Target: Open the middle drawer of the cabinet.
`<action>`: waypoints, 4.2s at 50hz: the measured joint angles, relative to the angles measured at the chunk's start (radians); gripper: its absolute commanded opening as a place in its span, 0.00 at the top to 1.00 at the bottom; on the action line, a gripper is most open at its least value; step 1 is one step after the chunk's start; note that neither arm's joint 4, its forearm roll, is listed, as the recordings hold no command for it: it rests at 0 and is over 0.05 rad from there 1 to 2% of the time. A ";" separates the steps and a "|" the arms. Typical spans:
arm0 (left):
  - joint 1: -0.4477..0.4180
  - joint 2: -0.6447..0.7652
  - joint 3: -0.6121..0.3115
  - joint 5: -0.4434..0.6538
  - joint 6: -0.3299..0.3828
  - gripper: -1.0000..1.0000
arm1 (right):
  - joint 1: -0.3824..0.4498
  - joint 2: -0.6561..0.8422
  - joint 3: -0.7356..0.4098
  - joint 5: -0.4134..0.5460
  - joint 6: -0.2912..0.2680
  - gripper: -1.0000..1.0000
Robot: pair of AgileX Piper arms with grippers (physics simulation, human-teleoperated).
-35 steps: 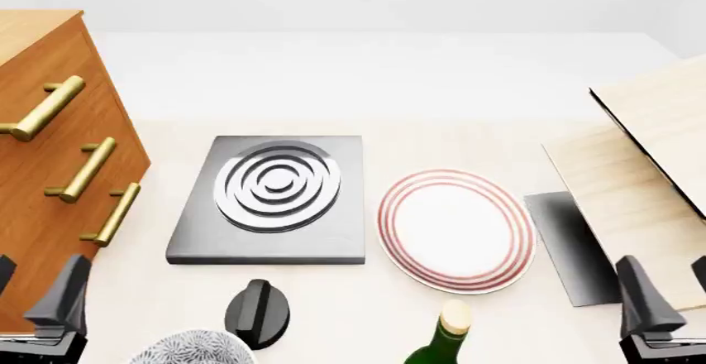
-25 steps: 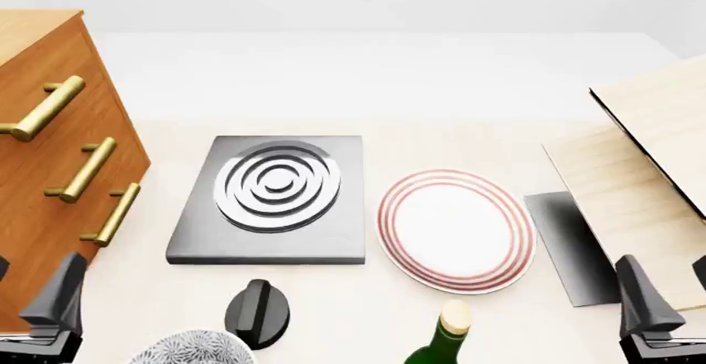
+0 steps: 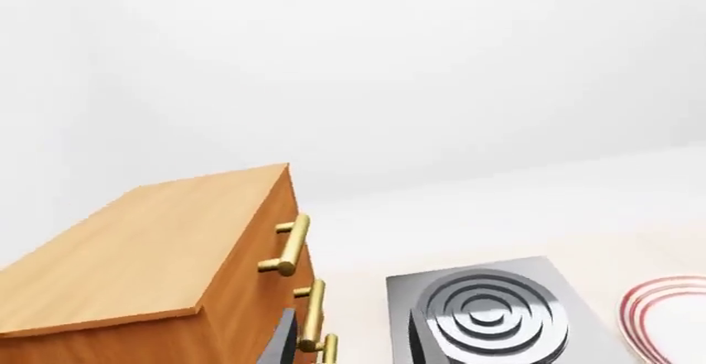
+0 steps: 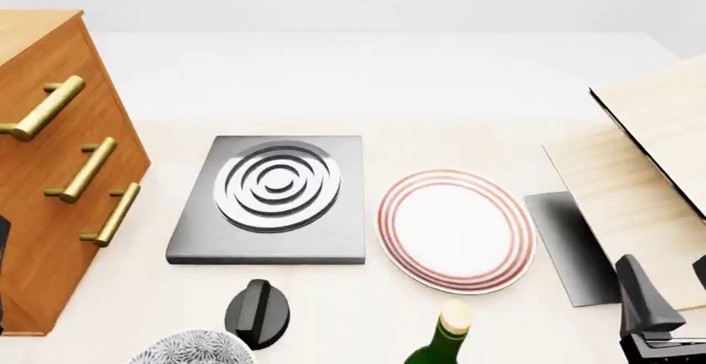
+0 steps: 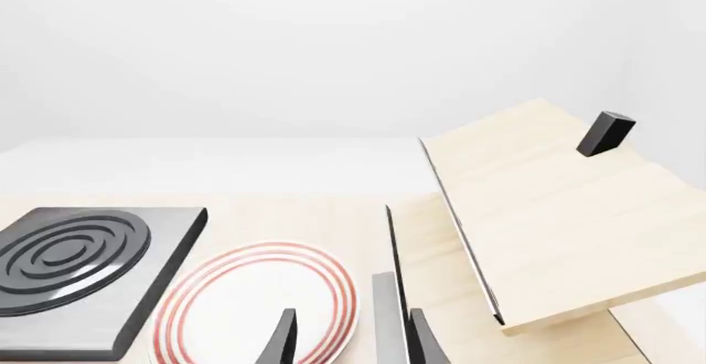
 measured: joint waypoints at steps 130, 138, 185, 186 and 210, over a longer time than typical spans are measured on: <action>0.274 1.589 0.097 -1.381 0.716 0.00 | 0.001 0.007 -0.006 0.001 0.000 0.00; 0.280 1.593 0.086 -1.375 0.725 0.00 | 0.001 0.007 -0.006 0.001 0.000 0.00; 0.313 1.594 0.068 -1.391 0.787 1.00 | 0.001 0.007 -0.006 0.001 0.000 0.00; 0.313 1.593 0.068 -1.391 0.789 1.00 | 0.001 0.007 -0.006 0.001 0.000 0.00; 0.295 1.548 0.058 -1.319 0.997 1.00 | 0.001 0.007 -0.006 0.001 0.000 0.00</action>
